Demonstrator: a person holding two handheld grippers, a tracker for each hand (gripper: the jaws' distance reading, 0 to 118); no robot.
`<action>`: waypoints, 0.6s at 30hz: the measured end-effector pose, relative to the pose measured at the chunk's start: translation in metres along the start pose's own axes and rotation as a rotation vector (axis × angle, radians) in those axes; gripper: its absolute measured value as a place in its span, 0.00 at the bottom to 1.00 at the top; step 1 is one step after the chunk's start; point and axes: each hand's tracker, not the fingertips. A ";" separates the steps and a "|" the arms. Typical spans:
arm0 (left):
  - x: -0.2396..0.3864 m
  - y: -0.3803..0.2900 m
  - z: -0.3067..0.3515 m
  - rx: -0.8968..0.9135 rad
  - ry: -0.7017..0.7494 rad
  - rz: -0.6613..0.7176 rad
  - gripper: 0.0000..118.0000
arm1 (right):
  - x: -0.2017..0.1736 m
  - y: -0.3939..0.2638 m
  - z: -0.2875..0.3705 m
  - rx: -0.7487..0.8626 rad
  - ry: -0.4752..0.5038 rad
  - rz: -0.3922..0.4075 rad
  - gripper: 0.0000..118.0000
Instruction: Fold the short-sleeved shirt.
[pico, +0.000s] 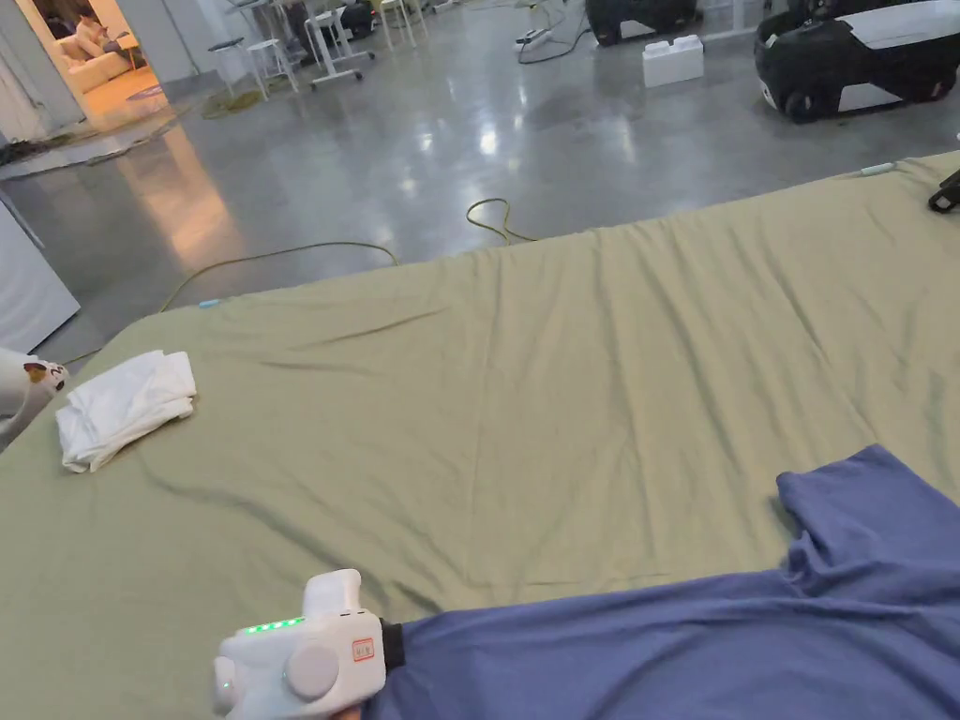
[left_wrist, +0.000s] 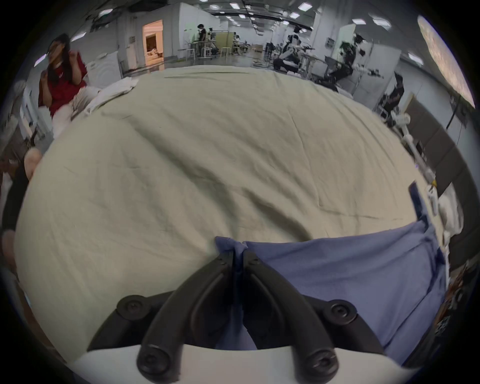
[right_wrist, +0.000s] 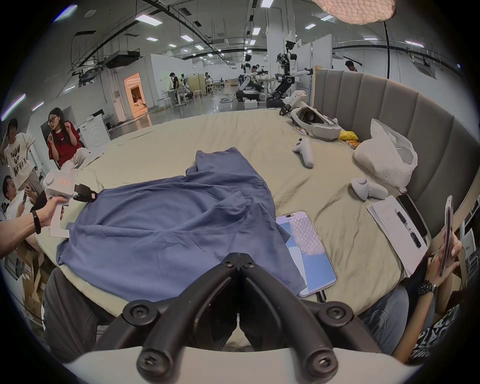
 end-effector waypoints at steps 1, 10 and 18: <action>0.004 0.001 -0.001 -0.010 0.014 -0.021 0.07 | 0.001 0.004 -0.004 -0.005 -0.001 0.006 0.00; 0.001 0.017 -0.007 -0.119 0.006 0.012 0.07 | 0.021 0.121 -0.078 -0.003 0.075 -0.002 0.57; 0.007 0.017 0.003 -0.141 0.007 0.003 0.07 | 0.048 0.163 -0.213 -0.285 0.062 -0.035 0.57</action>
